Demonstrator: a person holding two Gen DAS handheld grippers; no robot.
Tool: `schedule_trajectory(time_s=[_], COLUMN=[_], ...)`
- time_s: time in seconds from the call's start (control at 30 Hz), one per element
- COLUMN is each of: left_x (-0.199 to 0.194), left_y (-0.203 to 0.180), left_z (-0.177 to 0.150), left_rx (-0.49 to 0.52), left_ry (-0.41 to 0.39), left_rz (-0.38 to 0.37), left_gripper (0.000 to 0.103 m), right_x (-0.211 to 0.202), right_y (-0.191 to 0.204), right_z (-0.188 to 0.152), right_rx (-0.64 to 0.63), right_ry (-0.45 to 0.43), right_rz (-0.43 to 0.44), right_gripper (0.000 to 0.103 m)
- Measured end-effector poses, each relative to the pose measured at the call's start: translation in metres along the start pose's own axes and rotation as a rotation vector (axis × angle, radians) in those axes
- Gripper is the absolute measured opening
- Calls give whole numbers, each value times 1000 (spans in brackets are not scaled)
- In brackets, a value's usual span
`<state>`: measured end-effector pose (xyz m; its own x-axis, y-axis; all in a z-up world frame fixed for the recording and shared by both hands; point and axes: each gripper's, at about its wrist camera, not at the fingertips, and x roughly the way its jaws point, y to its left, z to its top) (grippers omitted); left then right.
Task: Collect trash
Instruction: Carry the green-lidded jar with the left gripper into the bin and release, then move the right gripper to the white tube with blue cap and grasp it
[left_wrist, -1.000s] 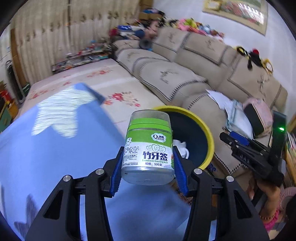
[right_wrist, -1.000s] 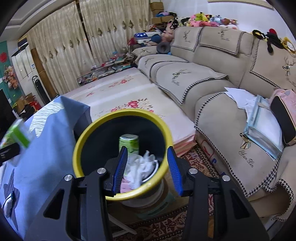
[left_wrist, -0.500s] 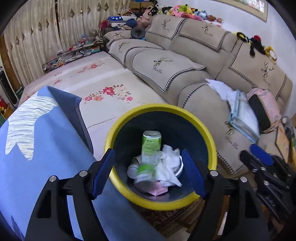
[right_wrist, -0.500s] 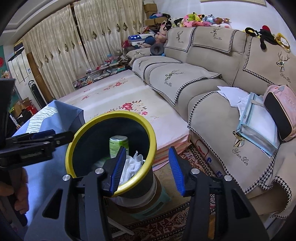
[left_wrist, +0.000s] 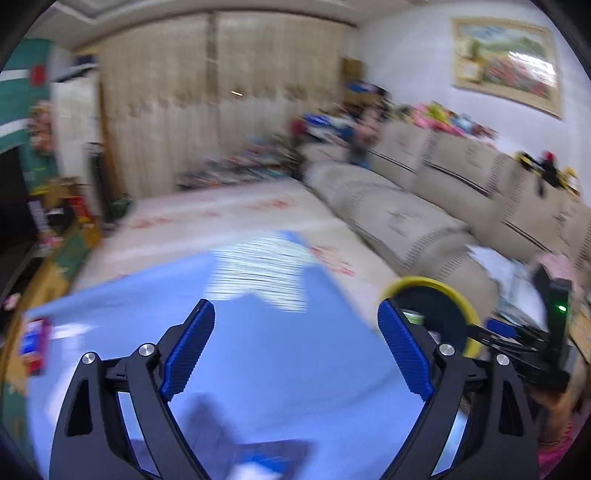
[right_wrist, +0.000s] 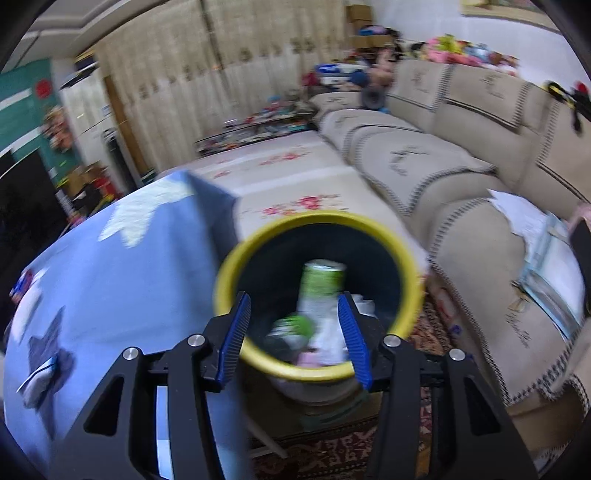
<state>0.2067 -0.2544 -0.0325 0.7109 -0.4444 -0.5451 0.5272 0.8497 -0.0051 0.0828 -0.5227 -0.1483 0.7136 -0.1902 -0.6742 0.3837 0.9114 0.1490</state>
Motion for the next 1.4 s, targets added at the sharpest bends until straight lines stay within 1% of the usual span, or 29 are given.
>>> schedule_trajectory(time_s=[0.07,0.1,0.17,0.27,0.3,0.4,0.43,0.53,0.57,0.63,0.7,0.8,0.9,1.0,1.1,1.2,1.33,1.4], left_x=[-24,-32,-51,-72,-76,-83,-83,-72,-67,-56,-46,-34,-27,-21,-14,-13,-16,-16], left_y=[46,62,102,158,172,215,224,248,253,267,273,270,267,266,263,260,254,253], left_z=[-7,-10,-19,-36,-41,-56,-61,-73,-76,-84,-91,-100,-101,-102,-104,-106,-106,-106], left_rx=[-43,-57,-99,-181,-205,-290,-305,-341,-353,-388,-414,-428,-426,-419,-405,-400,-407,-408], left_ry=[-31,-39,-61,-74,-74,-88,-92,-104,-102,-99,-94,-77,-80,-76,-61,-59,-66,-68], left_rz=[102,133,229,338,352,400,417,468,477,475,474,472,475,468,464,455,443,438], left_gripper=[89,89,90,90,90,90,90,90,90,90,90,90,90,90,90,90,90,90], right_x=[3,4,5,1,-1,-11,-16,-25,-28,-32,-32,-28,-21,-17,-16,-16,-14,-8], right_y=[36,52,97,165,187,231,248,279,286,304,314,325,335,332,321,297,256,239], right_z=[-1,-2,-6,-18,-23,-34,-41,-57,-64,-78,-86,-93,-102,-108,-111,-113,-105,-97], right_rx=[-59,-84,-155,-265,-299,-367,-394,-458,-482,-539,-570,-601,-639,-671,-681,-673,-601,-546], right_ry=[15,23,46,70,79,97,103,124,127,124,123,110,96,79,76,96,118,134], right_rz=[46,72,145,268,314,409,442,487,495,487,480,462,408,356,323,291,245,242], right_gripper=[48,48,48,48,48,48,48,50,52,53,53,53,53,53,53,53,53,53])
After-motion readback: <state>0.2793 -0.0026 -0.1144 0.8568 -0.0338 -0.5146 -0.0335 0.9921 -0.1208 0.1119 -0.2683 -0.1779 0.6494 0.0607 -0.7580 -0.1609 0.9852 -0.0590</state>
